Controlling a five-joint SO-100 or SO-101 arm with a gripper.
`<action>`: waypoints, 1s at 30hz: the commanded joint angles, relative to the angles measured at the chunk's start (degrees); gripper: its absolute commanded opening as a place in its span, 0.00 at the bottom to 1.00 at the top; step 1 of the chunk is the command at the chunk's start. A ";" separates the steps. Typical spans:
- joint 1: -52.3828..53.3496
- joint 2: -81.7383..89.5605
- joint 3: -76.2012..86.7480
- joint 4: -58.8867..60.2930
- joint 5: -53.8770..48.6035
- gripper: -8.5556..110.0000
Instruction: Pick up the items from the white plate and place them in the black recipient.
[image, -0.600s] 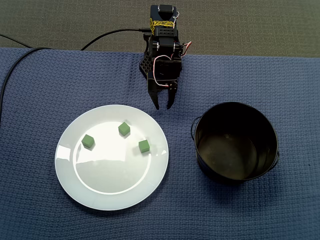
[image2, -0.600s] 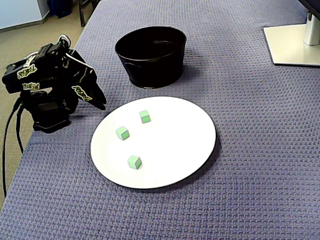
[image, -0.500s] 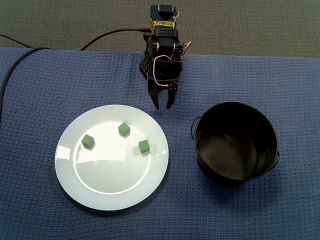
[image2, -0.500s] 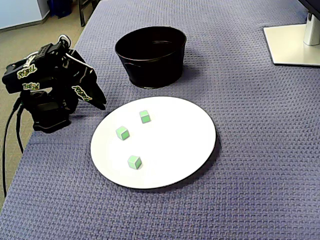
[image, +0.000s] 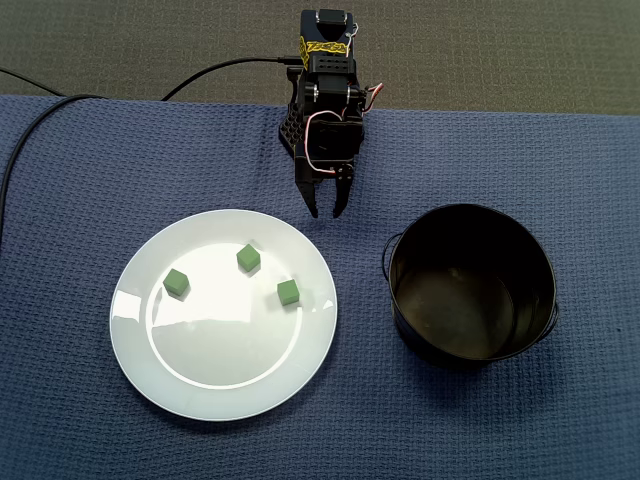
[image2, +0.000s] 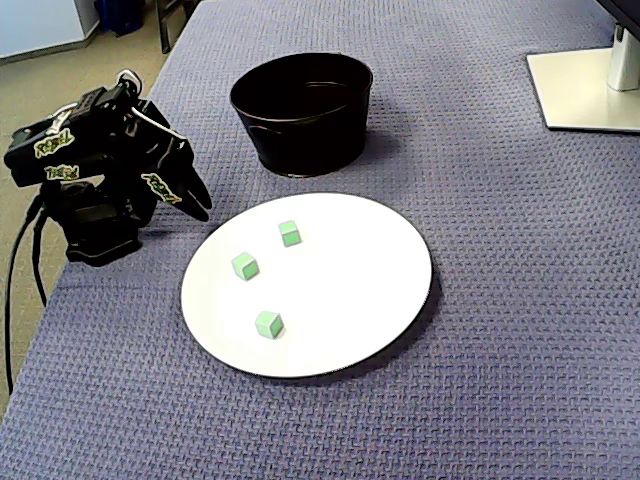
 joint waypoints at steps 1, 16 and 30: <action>0.18 -0.26 0.97 0.97 4.31 0.07; 3.87 -0.35 0.88 -5.54 13.27 0.07; 7.91 -22.76 -26.19 -10.63 36.21 0.12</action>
